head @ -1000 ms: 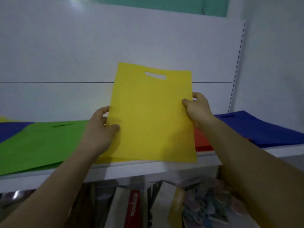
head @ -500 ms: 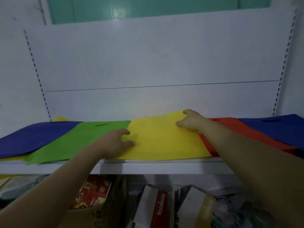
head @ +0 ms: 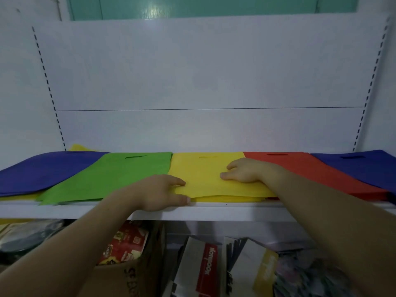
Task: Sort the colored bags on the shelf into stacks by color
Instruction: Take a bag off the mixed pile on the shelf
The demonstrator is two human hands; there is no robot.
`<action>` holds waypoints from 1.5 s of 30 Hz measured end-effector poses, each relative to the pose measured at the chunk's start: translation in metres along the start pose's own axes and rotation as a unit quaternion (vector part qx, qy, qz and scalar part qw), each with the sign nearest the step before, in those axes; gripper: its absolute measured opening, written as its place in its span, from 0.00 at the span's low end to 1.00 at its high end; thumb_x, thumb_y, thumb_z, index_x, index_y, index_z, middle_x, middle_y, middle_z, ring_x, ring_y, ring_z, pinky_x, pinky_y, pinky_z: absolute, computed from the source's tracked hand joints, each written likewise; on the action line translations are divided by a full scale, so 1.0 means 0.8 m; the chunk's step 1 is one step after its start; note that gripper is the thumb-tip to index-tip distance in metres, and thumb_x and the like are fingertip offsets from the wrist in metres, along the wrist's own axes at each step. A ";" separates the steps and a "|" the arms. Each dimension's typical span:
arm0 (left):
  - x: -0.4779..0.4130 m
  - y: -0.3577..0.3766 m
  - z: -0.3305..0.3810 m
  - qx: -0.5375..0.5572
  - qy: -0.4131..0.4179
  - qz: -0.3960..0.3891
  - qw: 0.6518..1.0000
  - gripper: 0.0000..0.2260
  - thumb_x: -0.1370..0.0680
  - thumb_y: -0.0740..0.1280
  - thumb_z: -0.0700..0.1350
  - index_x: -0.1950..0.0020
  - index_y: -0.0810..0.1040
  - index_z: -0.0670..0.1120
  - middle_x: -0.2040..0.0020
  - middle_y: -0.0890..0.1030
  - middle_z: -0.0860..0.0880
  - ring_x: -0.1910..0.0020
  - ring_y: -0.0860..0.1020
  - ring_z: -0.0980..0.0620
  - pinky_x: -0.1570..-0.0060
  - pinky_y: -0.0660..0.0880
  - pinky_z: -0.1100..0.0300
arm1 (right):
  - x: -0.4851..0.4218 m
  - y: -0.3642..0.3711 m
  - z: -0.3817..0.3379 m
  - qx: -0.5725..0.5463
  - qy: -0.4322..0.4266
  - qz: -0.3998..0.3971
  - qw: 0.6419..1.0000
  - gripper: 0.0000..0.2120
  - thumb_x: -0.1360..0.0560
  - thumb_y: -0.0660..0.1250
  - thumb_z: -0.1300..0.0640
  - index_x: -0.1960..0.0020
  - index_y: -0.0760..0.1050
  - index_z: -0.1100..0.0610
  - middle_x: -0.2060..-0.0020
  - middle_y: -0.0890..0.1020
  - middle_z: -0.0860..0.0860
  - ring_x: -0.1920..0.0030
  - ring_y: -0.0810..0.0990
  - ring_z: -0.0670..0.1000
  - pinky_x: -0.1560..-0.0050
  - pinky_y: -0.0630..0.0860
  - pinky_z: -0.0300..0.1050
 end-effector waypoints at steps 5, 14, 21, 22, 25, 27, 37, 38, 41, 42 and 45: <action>-0.005 0.001 -0.009 -0.028 -0.013 0.000 1.000 0.32 0.27 0.62 0.66 0.27 0.63 0.54 0.27 0.65 0.49 0.30 0.65 0.49 0.34 0.62 0.56 | -0.005 0.002 -0.002 0.038 0.012 0.002 0.999 0.34 0.25 0.53 0.31 0.26 0.64 0.51 0.27 0.63 0.54 0.28 0.63 0.57 0.30 0.62 0.51; -0.007 0.002 -0.015 -0.032 -0.020 0.009 0.999 0.32 0.26 0.63 0.64 0.26 0.63 0.53 0.28 0.66 0.49 0.32 0.67 0.50 0.36 0.64 0.57 | -0.013 0.002 -0.009 0.054 0.006 -0.015 0.998 0.36 0.24 0.51 0.31 0.25 0.61 0.52 0.25 0.61 0.54 0.26 0.60 0.56 0.29 0.60 0.51; -0.002 -0.010 -0.014 -0.025 -0.033 0.033 0.999 0.31 0.27 0.63 0.65 0.27 0.64 0.53 0.26 0.64 0.50 0.29 0.64 0.50 0.32 0.61 0.57 | -0.016 -0.016 -0.027 0.029 -0.041 0.018 0.999 0.34 0.22 0.54 0.35 0.25 0.60 0.56 0.25 0.62 0.54 0.26 0.61 0.55 0.29 0.60 0.48; 0.000 -0.012 -0.015 -0.024 -0.037 0.039 0.998 0.31 0.27 0.63 0.64 0.27 0.64 0.53 0.26 0.64 0.50 0.29 0.64 0.50 0.32 0.61 0.57 | -0.016 -0.018 -0.033 0.028 -0.051 0.023 0.998 0.34 0.22 0.54 0.35 0.25 0.60 0.56 0.25 0.62 0.54 0.26 0.61 0.55 0.30 0.60 0.47; 0.008 -0.016 -0.017 -0.019 -0.056 0.051 0.997 0.30 0.26 0.62 0.63 0.27 0.64 0.54 0.26 0.64 0.50 0.29 0.64 0.50 0.33 0.61 0.57 | -0.020 -0.020 -0.048 0.008 -0.076 0.032 0.997 0.34 0.22 0.55 0.36 0.25 0.60 0.56 0.25 0.62 0.54 0.27 0.61 0.55 0.31 0.60 0.47; 0.015 -0.019 -0.022 -0.006 -0.072 0.064 0.995 0.29 0.25 0.62 0.63 0.27 0.64 0.54 0.26 0.64 0.49 0.29 0.64 0.49 0.34 0.61 0.58 | -0.024 -0.020 -0.062 0.001 -0.095 0.037 0.995 0.34 0.22 0.56 0.36 0.25 0.60 0.56 0.26 0.62 0.54 0.27 0.61 0.55 0.31 0.61 0.47; 0.087 -0.050 -0.087 0.021 -0.117 0.140 0.983 0.28 0.25 0.63 0.61 0.27 0.64 0.54 0.26 0.65 0.51 0.29 0.64 0.51 0.34 0.61 0.58 | -0.025 -0.019 -0.184 -0.026 -0.156 0.061 0.986 0.34 0.23 0.57 0.36 0.25 0.61 0.56 0.26 0.63 0.54 0.28 0.63 0.55 0.33 0.63 0.46; 0.098 -0.055 -0.101 0.019 -0.120 0.145 0.982 0.28 0.25 0.63 0.62 0.27 0.64 0.54 0.26 0.65 0.52 0.29 0.65 0.51 0.34 0.61 0.58 | -0.023 -0.018 -0.202 -0.024 -0.160 0.062 0.985 0.34 0.23 0.57 0.36 0.25 0.61 0.56 0.26 0.63 0.54 0.28 0.63 0.55 0.33 0.63 0.47; 0.136 -0.073 -0.149 0.013 -0.133 0.155 0.979 0.28 0.25 0.63 0.62 0.27 0.64 0.54 0.26 0.65 0.52 0.29 0.65 0.51 0.34 0.62 0.57 | -0.020 -0.014 -0.264 -0.025 -0.172 0.066 0.983 0.33 0.22 0.56 0.36 0.25 0.61 0.57 0.26 0.64 0.54 0.28 0.64 0.55 0.33 0.63 0.47; 0.149 -0.079 -0.169 0.011 -0.136 0.158 0.978 0.28 0.25 0.63 0.62 0.27 0.64 0.54 0.27 0.65 0.52 0.29 0.64 0.51 0.33 0.62 0.57 | -0.020 -0.012 -0.288 -0.024 -0.177 0.068 0.982 0.33 0.22 0.57 0.36 0.25 0.61 0.57 0.26 0.64 0.54 0.28 0.64 0.55 0.33 0.63 0.47; 0.188 -0.099 -0.230 0.011 -0.141 0.174 0.974 0.28 0.25 0.64 0.60 0.27 0.65 0.52 0.27 0.67 0.53 0.29 0.65 0.52 0.34 0.62 0.59 | -0.021 -0.001 -0.364 -0.022 -0.186 0.070 0.980 0.33 0.22 0.57 0.37 0.26 0.62 0.57 0.27 0.65 0.54 0.29 0.65 0.55 0.33 0.63 0.46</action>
Point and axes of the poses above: each hand's wrist, its own x-axis away from the middle knuckle, its own y-axis out of the palm, z = x × y, the point moved 3 cm from there along -x, towards the middle knuckle
